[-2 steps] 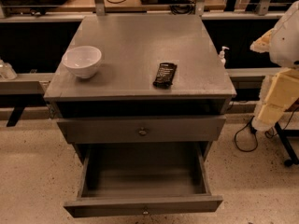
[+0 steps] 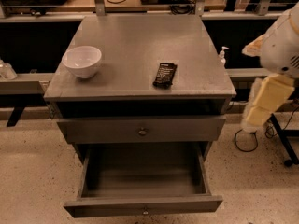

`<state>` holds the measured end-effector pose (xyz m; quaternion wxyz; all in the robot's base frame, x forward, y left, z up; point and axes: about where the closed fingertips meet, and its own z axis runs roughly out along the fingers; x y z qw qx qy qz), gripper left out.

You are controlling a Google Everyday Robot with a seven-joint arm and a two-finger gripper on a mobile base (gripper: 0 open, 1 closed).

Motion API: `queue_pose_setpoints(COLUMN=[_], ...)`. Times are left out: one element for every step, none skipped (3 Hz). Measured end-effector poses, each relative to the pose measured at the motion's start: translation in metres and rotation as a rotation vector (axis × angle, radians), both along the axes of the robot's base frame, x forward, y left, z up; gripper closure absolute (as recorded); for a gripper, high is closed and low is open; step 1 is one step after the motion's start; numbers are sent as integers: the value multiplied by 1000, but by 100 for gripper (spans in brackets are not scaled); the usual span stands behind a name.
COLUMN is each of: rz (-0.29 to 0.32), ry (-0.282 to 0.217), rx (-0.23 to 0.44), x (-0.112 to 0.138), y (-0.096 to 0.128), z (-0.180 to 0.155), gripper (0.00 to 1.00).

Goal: Close middle drawer

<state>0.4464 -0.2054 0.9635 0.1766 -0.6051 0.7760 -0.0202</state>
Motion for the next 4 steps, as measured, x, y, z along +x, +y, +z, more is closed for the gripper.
queue_pose_setpoints(rz=[35,61,83,70], ry=[7,4,13,25], rx=[82,85,45,105], x=[9,10,9,10], y=[47,68,74,52], z=[-55,-86,-86,-119], gripper=[0,0,0,0])
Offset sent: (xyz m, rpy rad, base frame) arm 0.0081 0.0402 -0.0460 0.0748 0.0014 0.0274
